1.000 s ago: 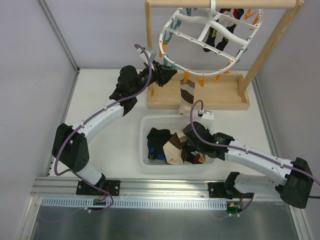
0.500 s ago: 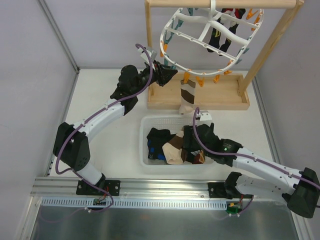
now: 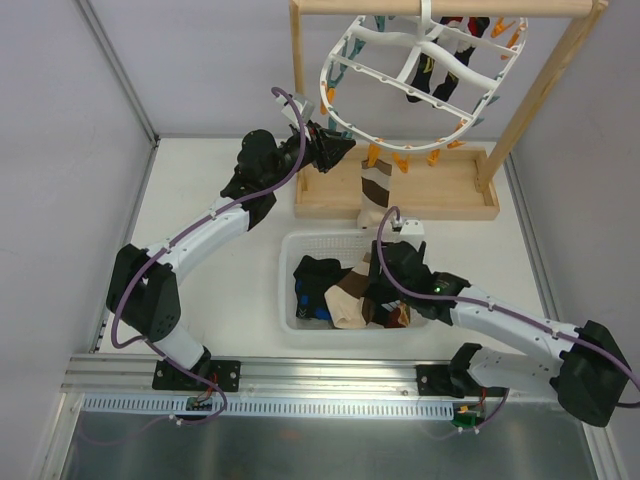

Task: Clip the socks to the hanger
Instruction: Pick up the sock from the bin.

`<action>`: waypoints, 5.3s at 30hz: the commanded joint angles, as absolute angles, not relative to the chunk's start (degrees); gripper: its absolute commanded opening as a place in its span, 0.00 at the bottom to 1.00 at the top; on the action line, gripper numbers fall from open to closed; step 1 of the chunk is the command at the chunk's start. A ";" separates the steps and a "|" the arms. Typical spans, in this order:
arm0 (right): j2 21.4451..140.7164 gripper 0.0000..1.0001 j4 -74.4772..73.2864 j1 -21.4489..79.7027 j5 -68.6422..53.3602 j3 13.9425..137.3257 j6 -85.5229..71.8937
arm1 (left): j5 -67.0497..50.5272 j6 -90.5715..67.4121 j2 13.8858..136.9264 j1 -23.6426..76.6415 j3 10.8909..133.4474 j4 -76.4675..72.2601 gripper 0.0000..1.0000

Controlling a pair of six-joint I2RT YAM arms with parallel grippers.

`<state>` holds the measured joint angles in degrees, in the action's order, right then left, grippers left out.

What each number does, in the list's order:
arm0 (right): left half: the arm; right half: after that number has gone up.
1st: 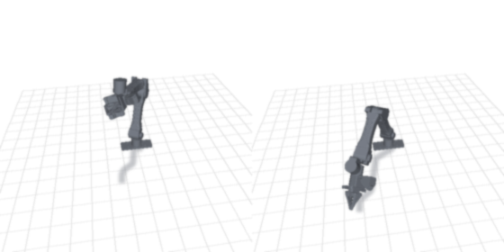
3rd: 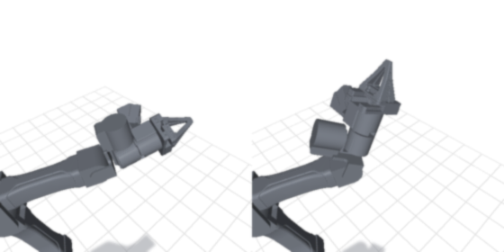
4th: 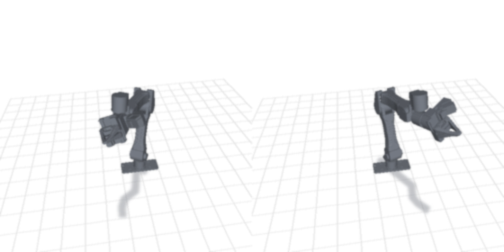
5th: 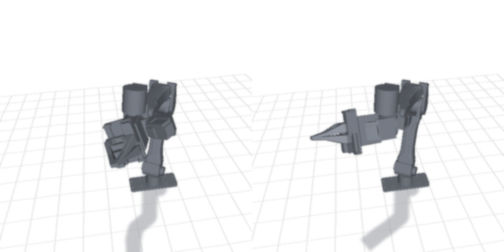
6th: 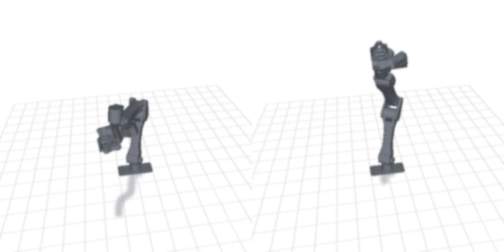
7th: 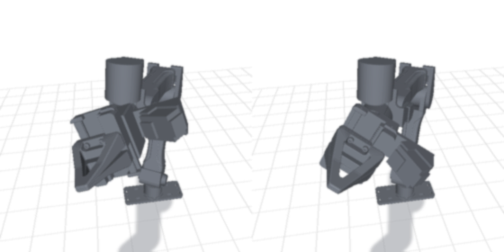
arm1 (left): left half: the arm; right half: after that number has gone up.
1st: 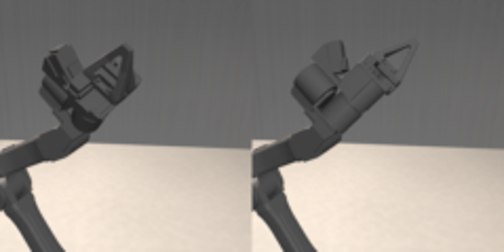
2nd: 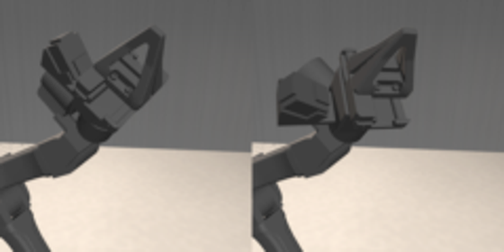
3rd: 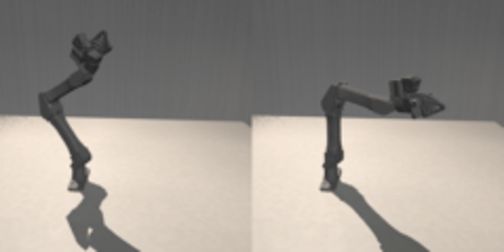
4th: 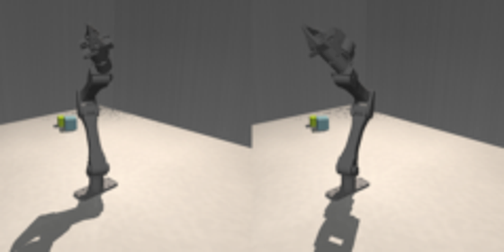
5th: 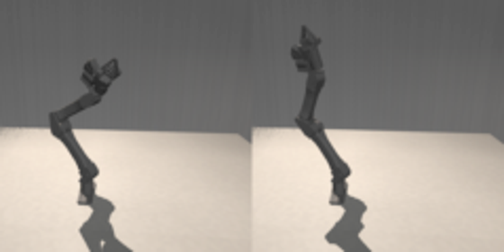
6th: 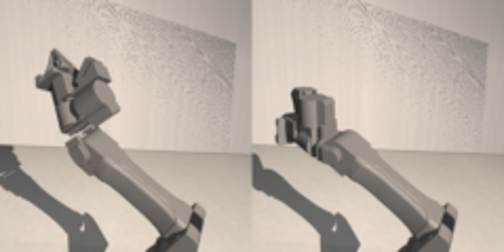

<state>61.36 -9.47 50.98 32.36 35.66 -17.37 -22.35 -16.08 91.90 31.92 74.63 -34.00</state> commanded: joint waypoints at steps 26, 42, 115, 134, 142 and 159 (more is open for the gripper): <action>68.99 0.26 -0.35 45.18 29.97 35.68 -24.26 | -26.63 -15.38 93.08 32.26 74.27 -24.70 0.00; 55.12 0.01 10.00 45.26 15.76 32.87 -11.97 | -28.82 -17.31 89.92 32.26 77.60 -20.66 0.00; 49.22 0.68 -20.58 43.68 18.11 43.51 -38.65 | -40.61 -29.27 92.02 31.82 77.08 -35.60 0.00; 56.51 0.49 -8.35 43.68 17.49 36.83 -44.47 | -40.78 -28.65 91.67 31.90 76.73 -35.42 0.00; 58.71 0.47 -8.79 43.68 16.79 37.18 -45.44 | -40.69 -28.30 91.49 31.90 76.82 -35.16 0.00; 53.70 0.01 13.32 43.95 6.36 40.08 -16.38 | -41.05 -30.58 90.62 31.82 77.52 -34.10 0.00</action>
<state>55.40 0.69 43.57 12.56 36.97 -26.70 -36.75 -29.50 91.83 31.79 77.95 -37.01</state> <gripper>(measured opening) 0.026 0.244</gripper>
